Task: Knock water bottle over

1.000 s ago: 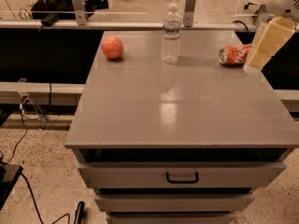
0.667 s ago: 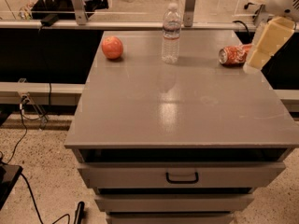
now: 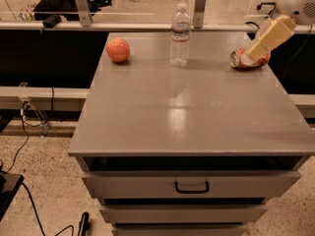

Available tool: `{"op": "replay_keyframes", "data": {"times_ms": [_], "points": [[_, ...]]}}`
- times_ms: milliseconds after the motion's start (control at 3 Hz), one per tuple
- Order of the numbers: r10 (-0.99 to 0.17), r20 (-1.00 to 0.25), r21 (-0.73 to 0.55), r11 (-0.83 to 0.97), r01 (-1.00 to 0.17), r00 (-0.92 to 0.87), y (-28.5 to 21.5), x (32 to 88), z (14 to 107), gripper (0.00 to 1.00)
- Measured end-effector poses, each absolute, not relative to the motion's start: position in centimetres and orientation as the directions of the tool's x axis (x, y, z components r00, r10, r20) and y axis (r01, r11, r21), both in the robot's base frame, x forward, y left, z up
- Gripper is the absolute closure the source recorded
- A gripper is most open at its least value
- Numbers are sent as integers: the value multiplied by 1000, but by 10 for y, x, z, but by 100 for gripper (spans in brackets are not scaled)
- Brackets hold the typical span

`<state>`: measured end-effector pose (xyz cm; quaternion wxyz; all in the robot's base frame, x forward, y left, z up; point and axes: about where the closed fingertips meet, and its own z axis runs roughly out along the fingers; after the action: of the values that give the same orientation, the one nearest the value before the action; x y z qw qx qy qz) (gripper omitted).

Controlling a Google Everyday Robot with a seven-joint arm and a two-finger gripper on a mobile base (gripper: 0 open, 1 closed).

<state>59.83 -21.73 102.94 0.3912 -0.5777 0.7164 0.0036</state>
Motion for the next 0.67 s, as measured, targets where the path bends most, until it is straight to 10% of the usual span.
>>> {"op": "replay_keyframes", "data": {"times_ms": [667], "points": [[-596, -799, -384, 409, -828, 77, -176, 685, 1026, 0]]}}
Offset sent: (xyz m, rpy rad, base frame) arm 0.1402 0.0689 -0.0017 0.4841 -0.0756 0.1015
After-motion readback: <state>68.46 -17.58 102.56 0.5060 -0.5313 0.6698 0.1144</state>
